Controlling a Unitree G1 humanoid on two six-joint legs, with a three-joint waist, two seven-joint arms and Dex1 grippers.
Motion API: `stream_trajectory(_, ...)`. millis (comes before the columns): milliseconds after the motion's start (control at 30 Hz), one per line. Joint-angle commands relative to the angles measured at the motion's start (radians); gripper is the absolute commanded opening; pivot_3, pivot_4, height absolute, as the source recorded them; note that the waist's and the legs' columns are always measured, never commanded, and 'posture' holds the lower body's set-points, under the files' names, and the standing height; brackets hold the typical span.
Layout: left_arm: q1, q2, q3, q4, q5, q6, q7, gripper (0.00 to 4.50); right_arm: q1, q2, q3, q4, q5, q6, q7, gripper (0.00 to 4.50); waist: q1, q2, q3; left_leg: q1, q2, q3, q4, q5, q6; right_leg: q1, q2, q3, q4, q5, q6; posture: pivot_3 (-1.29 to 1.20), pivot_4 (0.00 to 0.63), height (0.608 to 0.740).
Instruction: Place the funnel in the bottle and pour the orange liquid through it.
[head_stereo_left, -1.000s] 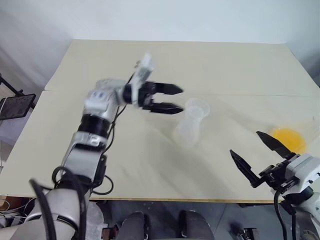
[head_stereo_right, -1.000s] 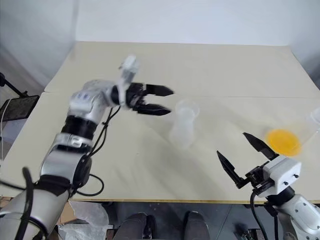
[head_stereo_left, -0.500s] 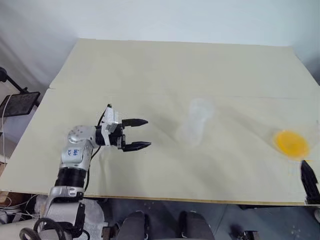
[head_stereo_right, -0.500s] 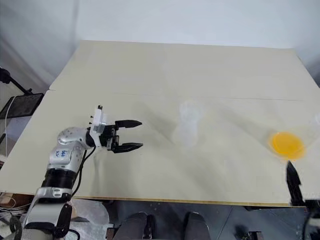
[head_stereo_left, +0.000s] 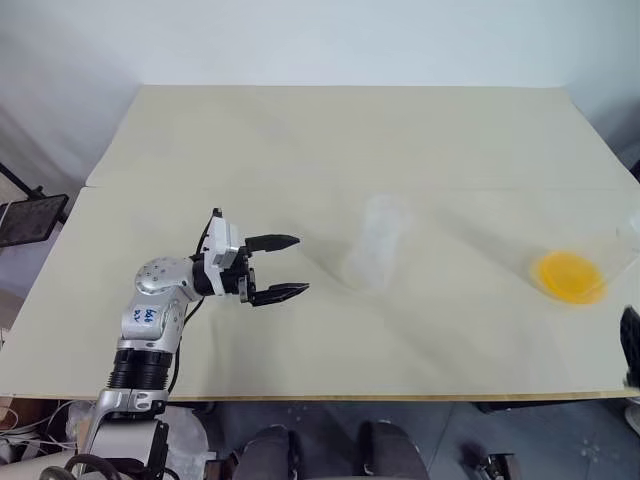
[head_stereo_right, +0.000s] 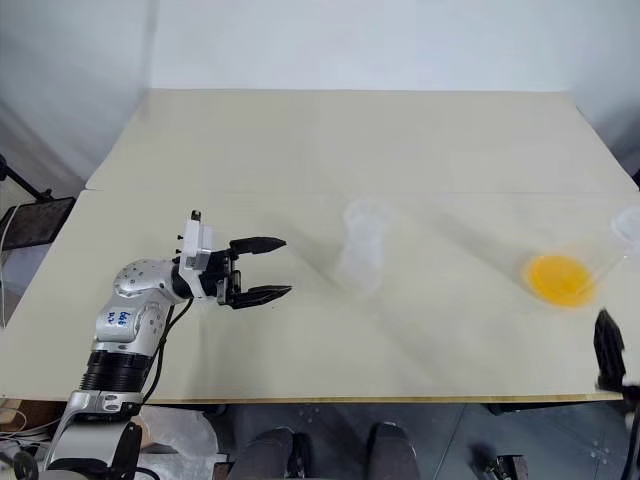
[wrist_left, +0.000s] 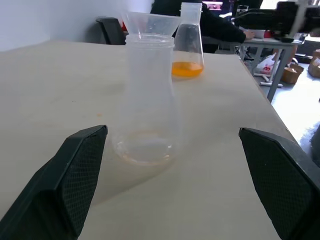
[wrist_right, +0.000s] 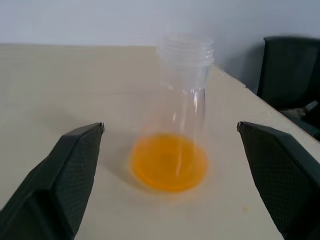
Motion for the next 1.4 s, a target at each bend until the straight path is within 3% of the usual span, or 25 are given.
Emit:
stream_trajectory(33, 0.014, 0.01, 0.009, -0.054, -0.019, -0.013, 0.015, 4.48, -0.055, -0.066, -0.032, 0.051, 0.019, 0.085, -0.041, 4.5, 0.009, 0.0, 0.0, -0.001, 0.0, -0.001, 0.0, 0.0, 0.0, 0.0, 0.0, -0.001, 0.0, 0.0, 0.0, 0.0, 0.15, 0.74)
stream_trajectory(200, 0.039, 0.013, 0.003, -0.096, -0.029, -0.001, 0.032, 4.48, -0.221, -0.169, -0.034, 0.191, -0.015, 0.167, -0.098, 4.5, 0.016, 0.0, 0.0, -0.001, -0.002, 0.003, 0.001, 0.0, 0.001, 0.0, -0.001, -0.001, -0.001, 0.0, 0.001, 0.0, 0.15, 0.74)
stream_trajectory(367, 0.047, 0.008, 0.001, -0.119, -0.035, 0.007, 0.052, 4.48, -0.337, -0.227, -0.011, 0.29, -0.042, 0.188, -0.065, 4.5, 0.02, 0.0, 0.0, -0.001, -0.002, 0.003, 0.001, 0.0, 0.002, 0.0, -0.001, -0.001, -0.001, 0.0, 0.001, 0.0, 0.15, 0.74)
stream_trajectory(900, 0.062, -0.003, -0.007, -0.146, -0.043, 0.003, 0.084, 4.48, -0.591, -0.278, 0.058, 0.531, -0.141, 0.163, 0.05, 4.5, 0.019, 0.0, 0.0, -0.001, -0.001, 0.004, 0.001, 0.001, 0.002, 0.0, 0.0, -0.002, -0.002, 0.0, 0.001, 0.0, 0.15, 0.74)
stream_trajectory(1000, 0.069, -0.003, -0.007, -0.153, -0.045, 0.002, 0.089, 4.5, -0.615, -0.27, 0.064, 0.546, -0.155, 0.142, 0.067, 3.87, 0.02, 0.0, 0.0, -0.001, -0.002, 0.004, 0.001, 0.001, 0.002, 0.0, 0.0, -0.002, -0.002, 0.0, 0.001, 0.0, 0.15, 0.74)
stream_trajectory(1133, 0.08, -0.002, -0.007, -0.163, -0.048, 0.004, 0.094, 4.5, -0.622, -0.261, 0.067, 0.548, -0.173, 0.117, 0.086, 2.54, 0.02, 0.0, 0.0, -0.001, -0.001, 0.004, 0.001, 0.001, 0.002, 0.0, 0.0, -0.002, -0.002, 0.0, 0.001, 0.0, 0.15, 0.74)
stream_trajectory(1333, 0.081, -0.006, -0.013, -0.163, -0.048, 0.005, 0.098, 4.5, -0.605, -0.227, 0.087, 0.439, -0.159, 0.092, 0.147, 2.48, 0.019, 0.0, 0.0, -0.001, -0.001, 0.004, 0.001, 0.001, 0.001, 0.0, 0.0, -0.002, -0.002, 0.0, 0.001, 0.0, 0.15, 0.74)
stream_trajectory(1400, 0.076, -0.007, -0.014, -0.159, -0.048, 0.004, 0.097, 4.5, -0.611, -0.223, 0.14, 0.316, -0.165, 0.116, 0.136, 2.48, 0.019, 0.0, 0.0, -0.001, -0.001, 0.004, 0.001, 0.001, 0.001, 0.0, 0.0, -0.002, -0.002, 0.0, 0.001, 0.0, 0.15, 0.74)
